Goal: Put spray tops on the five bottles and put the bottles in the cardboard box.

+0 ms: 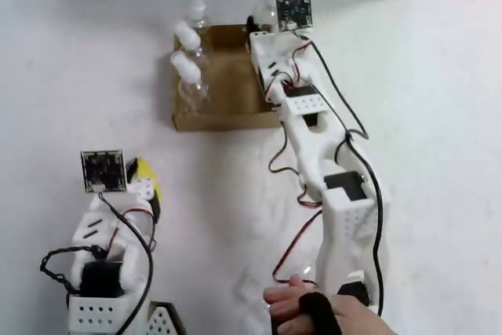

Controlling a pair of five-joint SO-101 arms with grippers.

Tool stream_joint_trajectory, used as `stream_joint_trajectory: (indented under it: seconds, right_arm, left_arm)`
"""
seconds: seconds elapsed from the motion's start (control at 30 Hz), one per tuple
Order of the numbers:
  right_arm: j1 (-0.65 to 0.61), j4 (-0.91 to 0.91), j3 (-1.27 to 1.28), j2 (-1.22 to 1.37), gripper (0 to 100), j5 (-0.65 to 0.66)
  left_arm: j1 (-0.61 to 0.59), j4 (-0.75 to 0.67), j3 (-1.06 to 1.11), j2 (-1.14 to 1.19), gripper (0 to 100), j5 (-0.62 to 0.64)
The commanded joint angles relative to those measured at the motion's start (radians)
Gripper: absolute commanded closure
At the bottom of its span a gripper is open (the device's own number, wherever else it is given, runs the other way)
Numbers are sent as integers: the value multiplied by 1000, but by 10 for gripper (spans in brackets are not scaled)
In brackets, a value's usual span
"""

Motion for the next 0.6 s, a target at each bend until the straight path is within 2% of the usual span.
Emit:
stream_joint_trajectory:
  seconds: [0.0,0.23,0.5,0.57]
  right_arm:
    - [2,-24,-74,7,982,11]
    - [-7,-27,-69,22,982,75]
    - [-7,-27,-74,50,982,80]
    - [-7,-73,-75,76,982,81]
  left_arm:
    - [-7,-5,-3,-15,976,-11]
    - [-5,-5,-3,-15,976,-12]
    - [-5,-6,-3,-15,977,-12]
    - [-5,-6,-3,-15,977,-12]
